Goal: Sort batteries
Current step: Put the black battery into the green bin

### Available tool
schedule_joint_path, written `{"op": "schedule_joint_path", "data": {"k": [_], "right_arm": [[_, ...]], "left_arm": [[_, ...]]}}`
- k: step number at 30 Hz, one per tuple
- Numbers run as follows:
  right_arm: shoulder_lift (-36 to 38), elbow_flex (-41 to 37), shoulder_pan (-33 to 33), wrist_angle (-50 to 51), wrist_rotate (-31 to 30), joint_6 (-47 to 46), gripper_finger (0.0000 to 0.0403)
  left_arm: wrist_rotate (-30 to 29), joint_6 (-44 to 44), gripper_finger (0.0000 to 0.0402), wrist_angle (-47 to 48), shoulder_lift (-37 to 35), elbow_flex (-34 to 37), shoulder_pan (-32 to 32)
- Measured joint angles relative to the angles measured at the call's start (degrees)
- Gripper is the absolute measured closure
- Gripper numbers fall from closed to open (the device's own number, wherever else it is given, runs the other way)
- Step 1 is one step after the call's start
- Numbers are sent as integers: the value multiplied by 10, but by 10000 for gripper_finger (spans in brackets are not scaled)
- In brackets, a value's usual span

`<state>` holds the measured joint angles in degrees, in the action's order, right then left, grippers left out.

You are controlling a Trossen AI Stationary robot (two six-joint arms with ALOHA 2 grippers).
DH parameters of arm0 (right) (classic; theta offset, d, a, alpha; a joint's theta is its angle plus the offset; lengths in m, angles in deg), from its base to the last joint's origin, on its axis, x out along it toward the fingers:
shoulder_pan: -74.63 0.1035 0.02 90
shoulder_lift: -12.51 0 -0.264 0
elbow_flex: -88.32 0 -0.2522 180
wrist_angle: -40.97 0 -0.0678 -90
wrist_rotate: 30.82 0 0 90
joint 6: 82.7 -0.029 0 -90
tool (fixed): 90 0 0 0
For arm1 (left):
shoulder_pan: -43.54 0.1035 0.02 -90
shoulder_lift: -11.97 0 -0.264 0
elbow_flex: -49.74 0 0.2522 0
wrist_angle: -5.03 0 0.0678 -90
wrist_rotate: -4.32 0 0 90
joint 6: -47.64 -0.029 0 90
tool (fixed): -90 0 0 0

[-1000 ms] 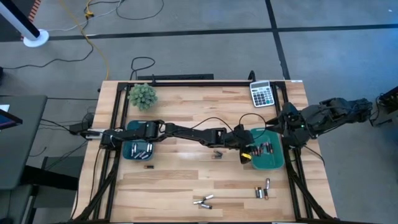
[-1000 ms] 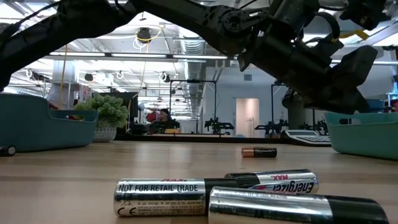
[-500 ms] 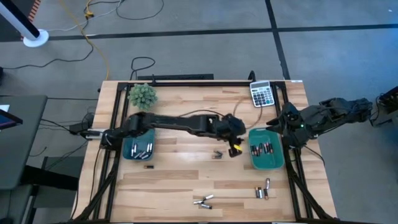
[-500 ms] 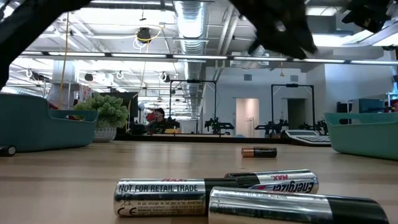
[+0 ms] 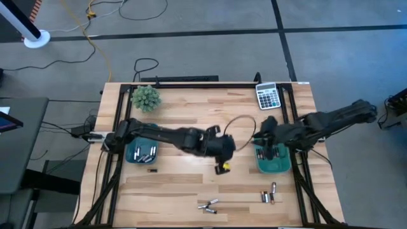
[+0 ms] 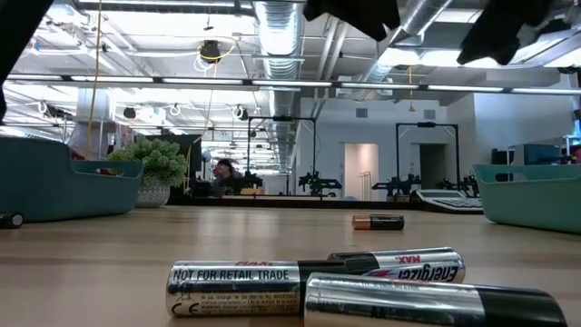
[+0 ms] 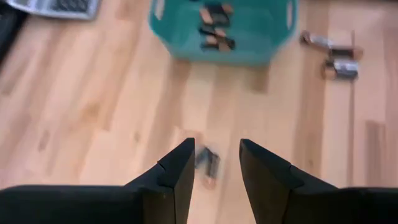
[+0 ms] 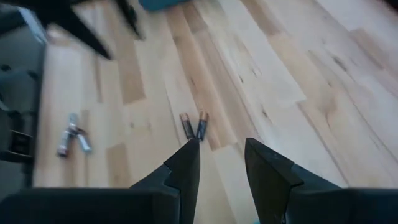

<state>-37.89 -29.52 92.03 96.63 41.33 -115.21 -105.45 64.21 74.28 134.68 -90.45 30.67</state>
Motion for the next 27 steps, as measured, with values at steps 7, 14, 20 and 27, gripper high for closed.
{"op": "schedule_joint_path", "data": {"k": [7, 14, 20, 27], "right_arm": [[-141, 0, 0, -82, 1, 0, 259], [-266, 19, -29, -134, 56, -8, 259], [-370, 78, -77, -134, 100, -11, 259], [-484, 164, -125, -60, 132, -31, 254]], "left_arm": [[-32, 80, 278, -21, -57, 132, -46], [-94, 192, 278, -146, -201, 369, -111], [-146, 272, 278, -284, -316, 564, -168], [-199, 317, 278, -424, -416, 721, -222]]}}
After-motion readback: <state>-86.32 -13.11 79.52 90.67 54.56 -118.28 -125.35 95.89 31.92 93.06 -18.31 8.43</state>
